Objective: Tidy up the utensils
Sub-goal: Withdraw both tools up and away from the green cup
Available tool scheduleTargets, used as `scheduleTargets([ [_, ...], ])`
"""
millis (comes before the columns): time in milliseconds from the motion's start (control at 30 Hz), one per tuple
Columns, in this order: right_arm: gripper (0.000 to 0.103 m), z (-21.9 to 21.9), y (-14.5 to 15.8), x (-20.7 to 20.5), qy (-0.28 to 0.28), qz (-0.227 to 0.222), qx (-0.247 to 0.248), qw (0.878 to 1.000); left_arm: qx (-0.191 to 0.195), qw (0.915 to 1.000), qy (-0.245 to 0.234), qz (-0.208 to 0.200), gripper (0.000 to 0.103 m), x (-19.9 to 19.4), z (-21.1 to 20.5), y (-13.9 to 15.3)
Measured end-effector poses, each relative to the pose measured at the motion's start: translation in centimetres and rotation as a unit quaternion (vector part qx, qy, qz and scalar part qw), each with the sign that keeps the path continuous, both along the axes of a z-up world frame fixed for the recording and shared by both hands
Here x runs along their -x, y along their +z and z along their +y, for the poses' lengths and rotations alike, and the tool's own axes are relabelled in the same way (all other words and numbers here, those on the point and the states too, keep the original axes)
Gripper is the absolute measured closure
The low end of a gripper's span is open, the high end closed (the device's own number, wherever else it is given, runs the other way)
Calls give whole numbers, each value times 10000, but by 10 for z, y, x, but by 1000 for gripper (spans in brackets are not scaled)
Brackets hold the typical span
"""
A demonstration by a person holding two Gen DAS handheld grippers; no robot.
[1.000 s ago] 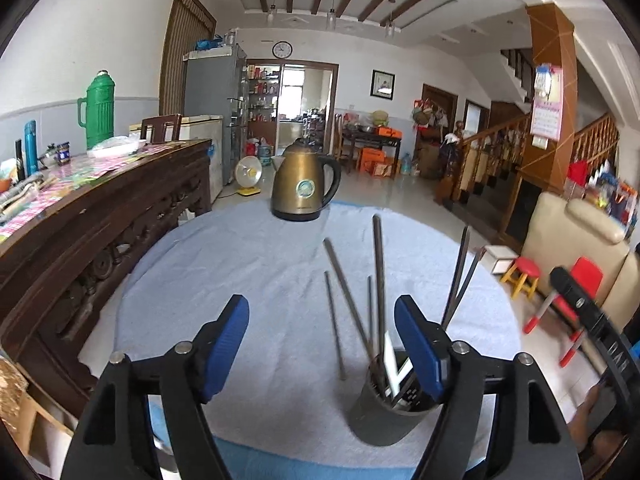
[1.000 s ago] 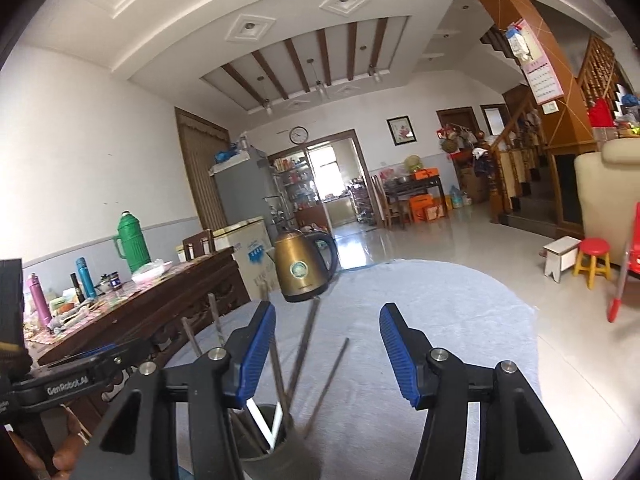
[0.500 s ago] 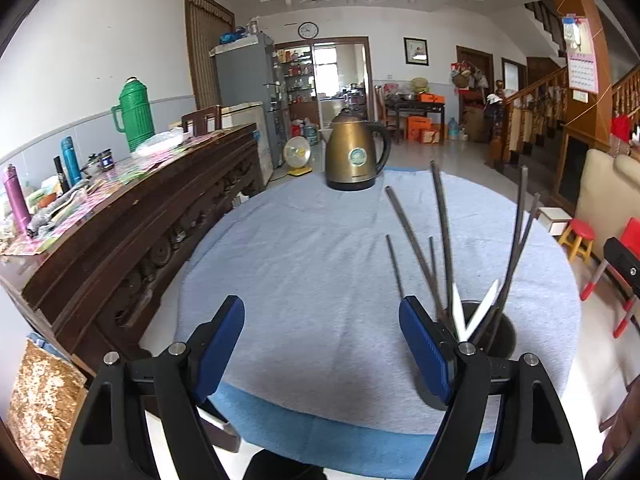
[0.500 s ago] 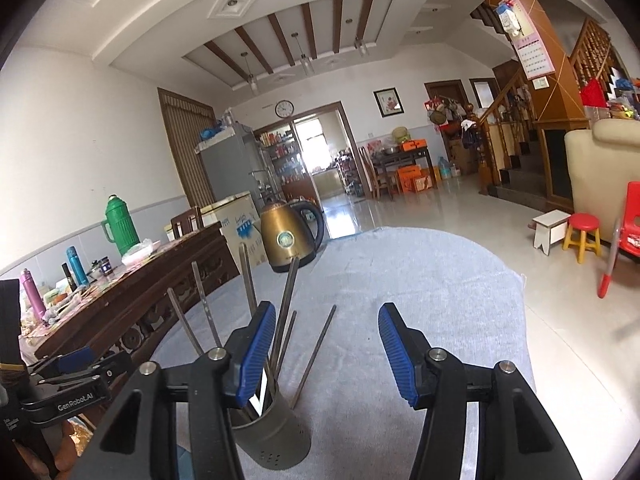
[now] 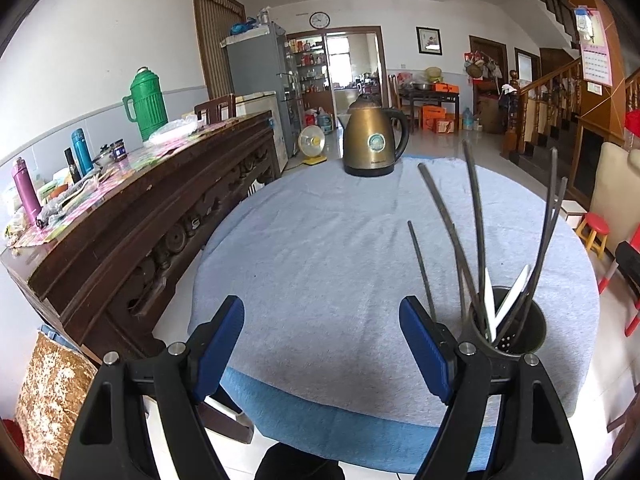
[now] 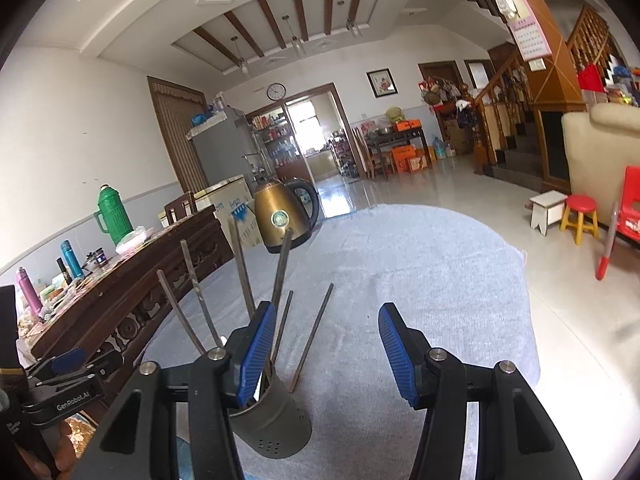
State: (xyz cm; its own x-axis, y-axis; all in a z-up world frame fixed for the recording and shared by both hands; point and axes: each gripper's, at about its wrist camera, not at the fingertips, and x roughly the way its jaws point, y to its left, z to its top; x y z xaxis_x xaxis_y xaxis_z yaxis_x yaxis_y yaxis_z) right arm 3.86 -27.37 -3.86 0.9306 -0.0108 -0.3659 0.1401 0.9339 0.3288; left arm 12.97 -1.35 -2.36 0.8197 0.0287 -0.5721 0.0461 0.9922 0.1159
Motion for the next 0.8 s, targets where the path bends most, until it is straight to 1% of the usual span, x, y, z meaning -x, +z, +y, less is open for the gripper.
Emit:
scheduleTargets([
  [800, 46, -17, -43, -32, 70, 725, -498, 9961, -39, 9973, 247, 685, 23, -35, 10, -39],
])
